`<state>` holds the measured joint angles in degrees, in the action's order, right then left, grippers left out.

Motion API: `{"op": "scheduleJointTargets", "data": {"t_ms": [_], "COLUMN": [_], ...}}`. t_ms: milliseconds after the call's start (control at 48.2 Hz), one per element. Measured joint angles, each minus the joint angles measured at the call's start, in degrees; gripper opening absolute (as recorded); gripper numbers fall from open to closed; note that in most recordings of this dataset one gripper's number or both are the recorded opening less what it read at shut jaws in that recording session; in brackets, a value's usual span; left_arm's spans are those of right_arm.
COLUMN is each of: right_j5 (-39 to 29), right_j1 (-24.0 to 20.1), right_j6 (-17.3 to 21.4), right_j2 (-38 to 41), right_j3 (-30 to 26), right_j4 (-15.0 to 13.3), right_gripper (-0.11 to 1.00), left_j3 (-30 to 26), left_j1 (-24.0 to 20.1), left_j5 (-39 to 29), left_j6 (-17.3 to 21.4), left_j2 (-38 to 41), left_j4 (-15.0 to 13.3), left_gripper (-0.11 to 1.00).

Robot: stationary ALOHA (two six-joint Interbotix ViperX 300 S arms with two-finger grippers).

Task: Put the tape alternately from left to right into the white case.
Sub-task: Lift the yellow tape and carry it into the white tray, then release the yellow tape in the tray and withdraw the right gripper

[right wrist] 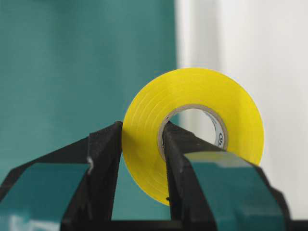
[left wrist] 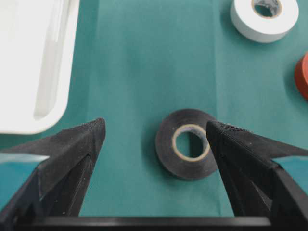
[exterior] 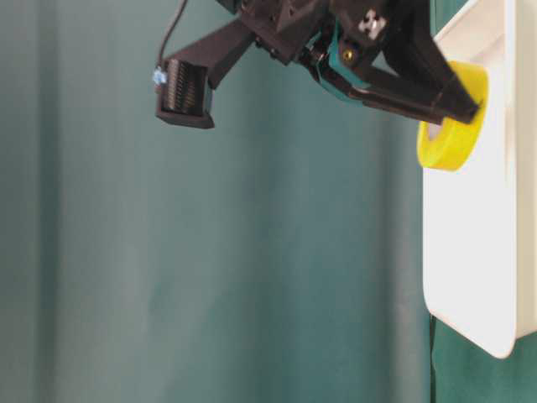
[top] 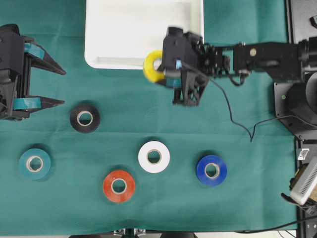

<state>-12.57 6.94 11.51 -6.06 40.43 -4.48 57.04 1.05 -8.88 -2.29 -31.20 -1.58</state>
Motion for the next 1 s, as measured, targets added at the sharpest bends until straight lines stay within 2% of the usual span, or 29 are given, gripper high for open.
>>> {"op": "scheduleJointTargets", "data": {"t_ms": [415,581,996], "right_j5": [-0.4,-0.3,2.8], "right_j1": [11.3,16.3,21.1], "right_j6": [0.0,-0.1,-0.1], "right_j2": [0.0,2.4,6.8], "right_j3": [0.2,0.4,0.4], "right_j4": [-5.0,-7.3,-7.7], "right_gripper": [0.26,0.26,0.26], "left_j3": [0.0,0.1,0.0], "left_j1": [0.0,0.0,0.0], "left_j5": [0.0,0.1,0.1], "left_j6": [0.0,0.0,-0.1], "left_j2": [0.0,0.0,0.0], "left_j4": [0.0,0.1,0.1], "left_gripper": [0.65,0.65,0.65]}}
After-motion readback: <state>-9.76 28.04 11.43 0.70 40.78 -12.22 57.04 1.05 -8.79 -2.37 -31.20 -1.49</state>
